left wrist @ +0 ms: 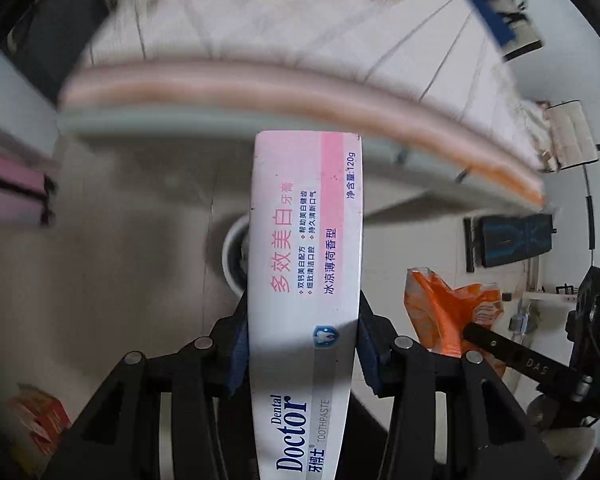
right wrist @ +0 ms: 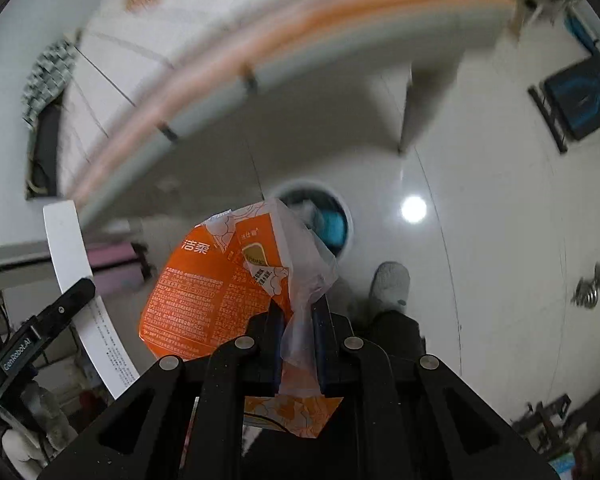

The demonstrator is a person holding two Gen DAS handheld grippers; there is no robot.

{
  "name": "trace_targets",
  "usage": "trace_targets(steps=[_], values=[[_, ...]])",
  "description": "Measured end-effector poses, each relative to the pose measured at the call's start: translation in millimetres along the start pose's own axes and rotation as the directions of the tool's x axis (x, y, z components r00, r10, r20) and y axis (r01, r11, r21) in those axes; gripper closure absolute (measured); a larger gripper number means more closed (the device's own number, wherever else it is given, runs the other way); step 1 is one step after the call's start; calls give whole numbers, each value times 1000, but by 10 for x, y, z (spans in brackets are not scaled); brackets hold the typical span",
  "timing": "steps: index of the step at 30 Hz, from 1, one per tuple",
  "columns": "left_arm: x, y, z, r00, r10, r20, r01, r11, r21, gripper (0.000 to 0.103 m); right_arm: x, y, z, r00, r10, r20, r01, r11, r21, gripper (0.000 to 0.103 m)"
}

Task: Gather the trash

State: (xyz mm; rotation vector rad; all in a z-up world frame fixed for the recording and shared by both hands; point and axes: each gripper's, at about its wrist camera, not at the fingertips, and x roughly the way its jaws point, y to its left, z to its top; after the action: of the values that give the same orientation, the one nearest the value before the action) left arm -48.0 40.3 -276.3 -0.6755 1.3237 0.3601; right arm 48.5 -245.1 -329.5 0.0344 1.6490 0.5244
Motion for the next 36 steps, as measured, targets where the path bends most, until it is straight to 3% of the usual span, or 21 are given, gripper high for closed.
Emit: trace_targets(steps=[8, 14, 15, 17, 18, 19, 22, 24, 26, 31, 36], values=[[1845, 390, 255, 993, -18, -119, 8, 997, -81, 61, 1730, -554, 149, 999, -27, -46, 29, 999, 46, 90], [3093, 633, 579, 982, -52, -184, 43, 998, -50, 56, 3006, -732, 518, 997, -25, -77, 30, 998, 62, 89], [3199, 658, 582, 981, -50, -190, 41, 998, -47, 51, 3183, -709, 563, 996, -27, -83, 32, 998, 55, 88], [3399, 741, 619, 979, -31, -201, 23, 999, -45, 23, 3575, -696, 650, 993, -39, -112, 43, 999, 32, 80], [3479, 795, 594, 978, -33, -206, 23, 998, -51, 17, 3724, -694, 707, 991, -40, -128, 44, 999, 32, 74], [3511, 820, 602, 977, -36, -208, 25, 998, -55, 12, 3877, -695, 721, 989, -36, -144, 40, 999, 30, 70], [3468, 912, 518, 980, -3, -200, -8, 999, -51, 12, 4045, -668, 770, 986, -6, -168, 11, 1000, 29, 46], [3307, 932, 430, 986, 43, -163, -49, 998, -32, 12, 3990, -606, 730, 987, -4, -158, 4, 1000, 1, 16], [3120, 911, 380, 989, 87, -117, -90, 996, -14, 12, 3848, -557, 683, 990, -26, -141, 21, 999, -39, 3], [2373, 790, 252, 983, 181, -23, -181, 983, 18, 12, 3159, -266, 503, 991, -122, -63, 109, 978, -180, 2], [1527, 638, 85, 988, 153, -2, -153, 988, 20, 12, 2116, 84, 262, 982, -185, 40, 189, 943, -273, 2]])
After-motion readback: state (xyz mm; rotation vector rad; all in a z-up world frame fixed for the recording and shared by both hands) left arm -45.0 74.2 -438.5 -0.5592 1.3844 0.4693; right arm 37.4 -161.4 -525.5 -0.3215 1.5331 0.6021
